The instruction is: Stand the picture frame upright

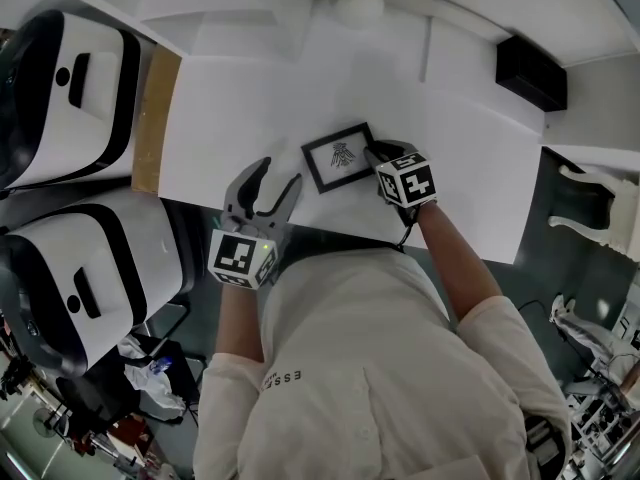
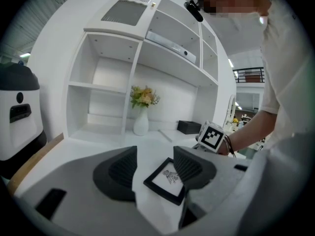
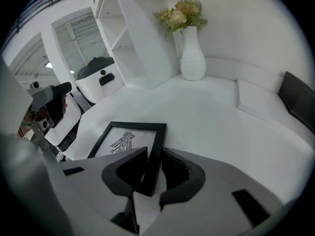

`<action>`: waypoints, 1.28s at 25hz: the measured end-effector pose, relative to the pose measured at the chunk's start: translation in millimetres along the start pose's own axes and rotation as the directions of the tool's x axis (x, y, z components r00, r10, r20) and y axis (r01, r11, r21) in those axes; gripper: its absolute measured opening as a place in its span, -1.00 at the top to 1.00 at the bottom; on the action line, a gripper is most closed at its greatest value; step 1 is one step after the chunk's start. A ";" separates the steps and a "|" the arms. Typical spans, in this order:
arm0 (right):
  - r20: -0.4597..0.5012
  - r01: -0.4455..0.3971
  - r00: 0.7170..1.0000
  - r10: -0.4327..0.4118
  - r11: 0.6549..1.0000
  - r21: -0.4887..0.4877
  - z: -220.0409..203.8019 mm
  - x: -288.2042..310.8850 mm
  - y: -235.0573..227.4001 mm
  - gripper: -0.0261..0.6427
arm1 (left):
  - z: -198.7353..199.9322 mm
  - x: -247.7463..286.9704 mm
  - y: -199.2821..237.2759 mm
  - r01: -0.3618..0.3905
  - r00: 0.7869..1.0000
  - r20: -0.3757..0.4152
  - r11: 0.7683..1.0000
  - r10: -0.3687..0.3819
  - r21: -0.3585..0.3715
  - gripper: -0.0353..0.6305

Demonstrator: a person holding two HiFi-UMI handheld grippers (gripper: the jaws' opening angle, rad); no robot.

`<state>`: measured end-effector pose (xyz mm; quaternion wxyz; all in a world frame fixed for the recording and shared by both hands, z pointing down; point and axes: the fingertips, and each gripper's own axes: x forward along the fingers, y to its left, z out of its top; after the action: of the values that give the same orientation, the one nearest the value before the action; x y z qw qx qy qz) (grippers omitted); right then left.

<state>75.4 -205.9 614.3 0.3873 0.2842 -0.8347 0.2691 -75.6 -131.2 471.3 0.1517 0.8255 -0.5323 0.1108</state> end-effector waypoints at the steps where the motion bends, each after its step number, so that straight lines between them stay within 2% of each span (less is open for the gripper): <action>1: 0.001 0.004 1.000 -0.004 1.000 0.016 -0.8 -0.6 -0.6 0.62 | 0.3 -0.9 -0.5 0.001 1.000 -0.001 1.000 -0.001 0.003 0.21; 6: 0.010 0.025 1.000 -0.026 0.992 0.126 -6.5 -4.4 -0.1 0.66 | -4.3 -7.2 -2.7 0.015 1.000 -0.022 1.000 -0.015 0.007 0.21; 13: -0.007 0.086 0.996 -0.086 0.984 0.158 -22.9 -12.0 10.4 0.66 | -15.5 -21.7 -11.2 0.055 0.997 -0.051 0.998 -0.054 0.017 0.21; 32: -0.012 0.149 0.989 -0.151 0.956 0.255 -90.4 -40.7 63.3 0.66 | -63.8 -69.3 -37.9 0.166 0.977 -0.139 0.986 -0.164 0.002 0.21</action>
<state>98.7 -90.7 617.5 0.3637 0.3950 -0.7708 0.3430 -70.7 -34.4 501.7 0.1913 0.8582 -0.4492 0.1582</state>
